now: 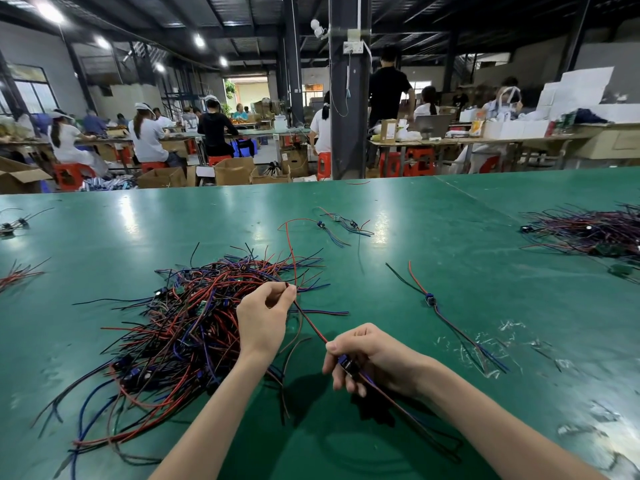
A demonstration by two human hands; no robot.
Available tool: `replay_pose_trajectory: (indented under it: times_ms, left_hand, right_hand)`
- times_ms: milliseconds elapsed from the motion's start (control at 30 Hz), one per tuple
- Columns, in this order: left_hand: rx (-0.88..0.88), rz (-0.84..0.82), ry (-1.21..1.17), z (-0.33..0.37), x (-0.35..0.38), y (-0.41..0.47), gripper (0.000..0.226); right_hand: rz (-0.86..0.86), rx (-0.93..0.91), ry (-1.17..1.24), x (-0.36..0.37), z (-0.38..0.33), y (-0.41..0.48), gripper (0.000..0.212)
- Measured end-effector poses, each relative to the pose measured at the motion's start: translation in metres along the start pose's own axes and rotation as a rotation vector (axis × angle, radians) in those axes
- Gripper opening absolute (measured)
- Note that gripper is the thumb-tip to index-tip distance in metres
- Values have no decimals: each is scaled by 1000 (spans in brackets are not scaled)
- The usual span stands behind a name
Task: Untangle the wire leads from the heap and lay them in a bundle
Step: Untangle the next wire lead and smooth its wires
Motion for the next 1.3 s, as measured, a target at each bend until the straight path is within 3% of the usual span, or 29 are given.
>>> replay_pose_trajectory:
  times_ms: [167,267,533,767,1300]
  left_hand:
    - [-329,-78,-465,-11,14,-5,7]
    - [-433,-143,-607,-12,25,-11,9]
    - [-473,-200,-646,-14,29,-14,9]
    - [-483,-91,-693,-16,15,-4,5]
    - [-580,-187,-710,-16,12,-1,3]
  right_hand:
    - [96,-26,38,-7,1,3,31]
    - [180,-58,83,-14,-1,4,33]
    - [203,-33,35,-16,1,4,31]
    - [219,-47,-26,-17,-1,3,32]
    - [260,-26,-121,-25,2,2,30]
Point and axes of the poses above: each hand's wrist, its own y-axis towards the middle knuckle, its own x-axis out of the palm, z = x × y, the point moved 7 cm from there along y, towards the middle knuckle
